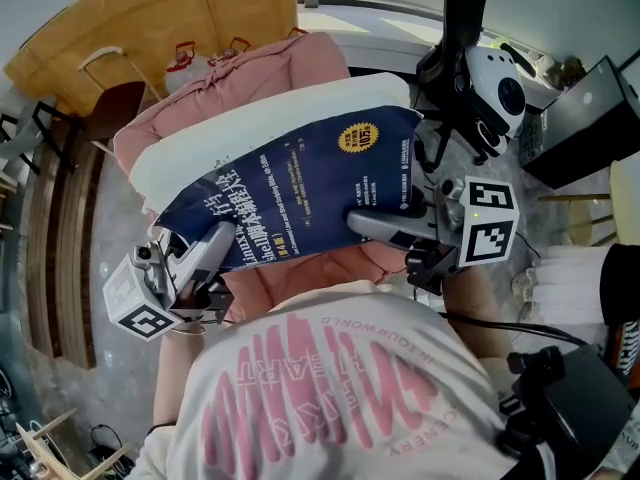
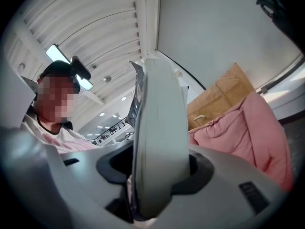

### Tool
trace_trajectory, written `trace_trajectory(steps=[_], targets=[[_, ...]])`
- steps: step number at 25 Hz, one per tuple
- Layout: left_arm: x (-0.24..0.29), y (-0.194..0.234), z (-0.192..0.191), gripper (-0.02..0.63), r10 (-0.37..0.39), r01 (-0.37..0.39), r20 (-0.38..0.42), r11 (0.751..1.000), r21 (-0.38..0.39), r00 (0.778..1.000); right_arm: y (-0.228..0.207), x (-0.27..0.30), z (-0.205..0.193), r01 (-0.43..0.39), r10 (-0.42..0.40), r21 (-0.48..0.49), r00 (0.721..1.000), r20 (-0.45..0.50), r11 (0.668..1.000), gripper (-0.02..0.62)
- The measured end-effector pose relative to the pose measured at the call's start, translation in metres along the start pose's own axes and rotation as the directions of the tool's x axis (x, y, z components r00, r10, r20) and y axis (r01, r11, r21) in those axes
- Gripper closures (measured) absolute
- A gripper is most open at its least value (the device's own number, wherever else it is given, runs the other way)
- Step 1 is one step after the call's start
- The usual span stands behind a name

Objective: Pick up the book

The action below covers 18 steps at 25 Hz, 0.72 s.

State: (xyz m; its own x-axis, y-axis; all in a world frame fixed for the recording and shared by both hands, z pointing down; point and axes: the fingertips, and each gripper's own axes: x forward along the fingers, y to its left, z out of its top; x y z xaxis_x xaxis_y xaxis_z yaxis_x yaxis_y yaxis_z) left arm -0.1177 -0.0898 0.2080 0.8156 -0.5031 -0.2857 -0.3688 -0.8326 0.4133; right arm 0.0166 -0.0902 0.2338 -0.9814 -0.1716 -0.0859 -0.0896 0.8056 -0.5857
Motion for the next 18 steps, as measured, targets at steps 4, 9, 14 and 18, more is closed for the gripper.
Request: trace_trajectory(steps=[4, 9, 14, 18], targets=[[0.003, -0.004, 0.004, 0.394, -0.008, 0.009, -0.006, 0.999, 0.046, 1.0, 0.001, 0.001, 0.002, 0.005, -0.005, -0.023, 1.0, -0.011, 1.0, 0.391], [0.005, -0.006, 0.006, 0.394, -0.02, 0.021, -0.017, 0.998, 0.059, 1.0, 0.002, 0.001, 0.001, 0.011, -0.012, -0.031, 1.0, -0.024, 0.999, 0.385], [0.005, -0.009, 0.009, 0.396, -0.05, 0.05, -0.002, 0.996, 0.068, 0.999, 0.004, 0.002, 0.005, 0.014, -0.014, -0.065, 1.0, 0.0, 0.998, 0.385], [0.009, -0.014, 0.014, 0.396, -0.076, 0.075, 0.019, 0.994, 0.079, 0.997, 0.008, -0.002, 0.016, 0.025, -0.016, -0.129, 0.997, 0.069, 0.991, 0.379]])
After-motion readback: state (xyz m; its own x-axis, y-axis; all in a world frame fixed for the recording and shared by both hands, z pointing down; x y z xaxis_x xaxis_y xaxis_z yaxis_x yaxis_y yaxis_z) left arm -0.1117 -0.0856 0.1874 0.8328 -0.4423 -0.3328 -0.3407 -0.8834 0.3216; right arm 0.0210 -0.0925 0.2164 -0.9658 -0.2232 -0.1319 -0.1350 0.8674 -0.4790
